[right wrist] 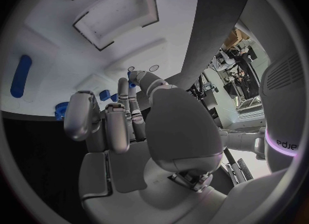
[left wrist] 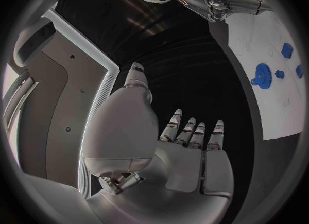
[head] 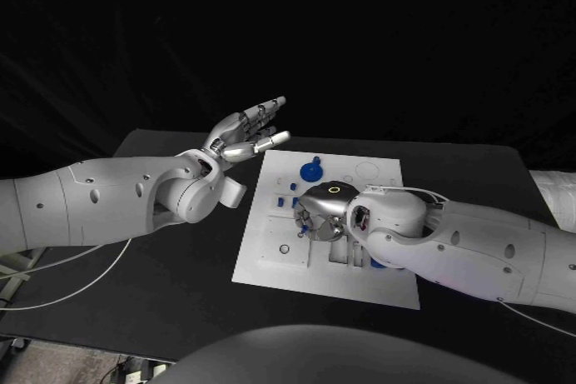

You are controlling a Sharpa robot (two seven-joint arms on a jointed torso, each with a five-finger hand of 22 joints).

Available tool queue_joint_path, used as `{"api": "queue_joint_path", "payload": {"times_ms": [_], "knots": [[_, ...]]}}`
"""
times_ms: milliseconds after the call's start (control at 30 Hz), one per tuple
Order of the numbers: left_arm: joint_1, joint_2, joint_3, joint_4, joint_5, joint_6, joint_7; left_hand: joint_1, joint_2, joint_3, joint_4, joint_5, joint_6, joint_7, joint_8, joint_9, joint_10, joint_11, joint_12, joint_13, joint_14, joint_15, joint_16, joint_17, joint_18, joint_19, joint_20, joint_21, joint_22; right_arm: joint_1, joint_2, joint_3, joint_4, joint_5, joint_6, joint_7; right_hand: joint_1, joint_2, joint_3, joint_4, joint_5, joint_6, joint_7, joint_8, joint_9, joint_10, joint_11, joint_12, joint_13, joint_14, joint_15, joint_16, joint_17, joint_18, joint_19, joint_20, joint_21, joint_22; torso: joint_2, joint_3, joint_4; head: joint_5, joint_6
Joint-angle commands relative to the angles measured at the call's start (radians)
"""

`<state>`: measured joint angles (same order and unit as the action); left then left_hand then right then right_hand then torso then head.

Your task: Assemble the parts on the task board

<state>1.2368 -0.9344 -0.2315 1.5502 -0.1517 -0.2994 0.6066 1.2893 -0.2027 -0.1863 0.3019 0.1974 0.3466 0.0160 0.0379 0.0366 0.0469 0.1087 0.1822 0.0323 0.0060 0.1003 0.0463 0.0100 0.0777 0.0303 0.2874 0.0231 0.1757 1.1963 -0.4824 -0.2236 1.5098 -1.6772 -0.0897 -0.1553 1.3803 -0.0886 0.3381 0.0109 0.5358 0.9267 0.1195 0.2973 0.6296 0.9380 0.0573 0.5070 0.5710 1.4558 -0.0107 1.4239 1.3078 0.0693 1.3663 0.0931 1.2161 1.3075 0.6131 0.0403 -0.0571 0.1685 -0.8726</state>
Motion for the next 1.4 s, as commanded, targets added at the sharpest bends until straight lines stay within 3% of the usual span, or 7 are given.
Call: {"api": "queue_joint_path", "payload": {"times_ms": [33, 233, 467, 800, 1100, 1400], "knots": [[0.000, 0.001, 0.001, 0.001, 0.003, 0.024, 0.001, 0.008, -0.001, -0.005, 0.001, 0.006, 0.001, 0.011, -0.001, 0.002, -0.003, 0.000, 0.005, 0.000, -0.001, 0.009, -0.002, 0.000, 0.010, -0.001, 0.000, -0.005, -0.001, -0.003, 0.005, 0.000, -0.001, -0.018, 0.007, -0.005, -0.004, -0.004, 0.005, -0.002, -0.005, -0.008, 0.002, -0.007, 0.001, 0.009, 0.001, 0.003, -0.002, -0.005, 0.002, -0.003, 0.030, 0.013, -0.005, 0.006, -0.005, 0.154, 0.000, 0.0000, 0.0001, 0.003, 0.000], [0.000, -0.001, 0.001, 0.002, 0.003, 0.025, -0.004, 0.016, 0.017, 0.008, 0.000, 0.012, 0.009, 0.023, 0.000, 0.002, -0.004, 0.001, 0.012, 0.000, 0.000, 0.013, 0.001, 0.001, 0.014, -0.001, -0.001, -0.004, -0.003, -0.004, 0.010, 0.000, -0.008, -0.019, 0.017, -0.005, -0.003, -0.004, 0.006, -0.002, -0.006, -0.009, 0.002, -0.008, 0.001, 0.008, 0.002, 0.003, -0.002, -0.007, 0.002, -0.005, 0.027, 0.014, -0.007, 0.006, -0.009, 0.153, -0.001, -0.0013, 0.0001, 0.007, 0.000], [0.000, -0.003, 0.001, 0.004, 0.003, 0.027, -0.009, 0.033, 0.037, 0.024, 0.000, 0.032, 0.016, 0.033, 0.001, 0.003, -0.005, 0.010, 0.021, 0.001, 0.003, 0.026, 0.010, 0.003, 0.020, 0.000, 0.000, -0.004, -0.003, -0.004, 0.015, 0.000, -0.011, -0.019, 0.018, -0.004, -0.003, -0.004, 0.007, -0.003, -0.006, -0.010, 0.002, -0.009, 0.001, 0.008, 0.002, 0.002, -0.002, -0.007, 0.002, -0.005, 0.026, 0.014, -0.007, 0.006, -0.009, 0.153, 0.000, -0.0003, 0.0001, 0.009, 0.000], [0.000, -0.005, 0.001, 0.006, 0.003, 0.031, -0.016, 0.040, 0.061, 0.042, -0.001, 0.049, 0.039, 0.057, 0.004, 0.005, -0.006, 0.012, 0.033, 0.001, 0.005, 0.034, 0.017, 0.004, 0.028, 0.001, -0.002, -0.003, -0.004, -0.011, 0.030, 0.000, -0.029, -0.019, 0.026, -0.002, -0.003, -0.004, 0.008, -0.004, -0.007, -0.011, 0.002, -0.010, 0.001, 0.006, 0.002, 0.001, -0.003, -0.011, 0.002, -0.009, 0.021, 0.015, -0.010, 0.006, -0.014, 0.151, -0.001, -0.0008, 0.0004, 0.001, 0.000], [0.000, -0.007, 0.001, 0.006, 0.003, 0.033, -0.020, 0.041, 0.066, 0.045, -0.001, 0.051, 0.042, 0.058, 0.004, 0.005, -0.006, 0.015, 0.037, 0.001, 0.006, 0.039, 0.021, 0.005, 0.031, 0.001, -0.002, -0.003, -0.003, -0.018, 0.034, 0.000, -0.038, -0.019, 0.028, 0.000, -0.004, -0.005, 0.009, -0.004, -0.008, -0.012, 0.003, -0.012, 0.000, 0.004, 0.003, -0.002, -0.004, -0.012, 0.002, -0.010, 0.019, 0.015, -0.011, 0.007, -0.015, 0.151, 0.000, -0.0003, 0.0000, -0.005, 0.000], [0.000, -0.007, 0.001, 0.006, 0.003, 0.034, -0.024, 0.044, 0.079, 0.054, -0.001, 0.055, 0.044, 0.060, 0.003, 0.005, -0.006, 0.020, 0.042, 0.001, 0.007, 0.044, 0.024, 0.005, 0.036, 0.001, -0.002, -0.003, -0.004, -0.019, 0.034, 0.000, -0.038, -0.020, 0.034, -0.002, -0.003, -0.004, 0.010, -0.005, -0.008, -0.012, 0.002, -0.013, 0.001, 0.003, 0.003, -0.003, -0.004, -0.013, 0.001, -0.011, 0.018, 0.016, -0.011, 0.006, -0.015, 0.151, 0.000, 0.0000, -0.0005, -0.002, 0.000]]}}
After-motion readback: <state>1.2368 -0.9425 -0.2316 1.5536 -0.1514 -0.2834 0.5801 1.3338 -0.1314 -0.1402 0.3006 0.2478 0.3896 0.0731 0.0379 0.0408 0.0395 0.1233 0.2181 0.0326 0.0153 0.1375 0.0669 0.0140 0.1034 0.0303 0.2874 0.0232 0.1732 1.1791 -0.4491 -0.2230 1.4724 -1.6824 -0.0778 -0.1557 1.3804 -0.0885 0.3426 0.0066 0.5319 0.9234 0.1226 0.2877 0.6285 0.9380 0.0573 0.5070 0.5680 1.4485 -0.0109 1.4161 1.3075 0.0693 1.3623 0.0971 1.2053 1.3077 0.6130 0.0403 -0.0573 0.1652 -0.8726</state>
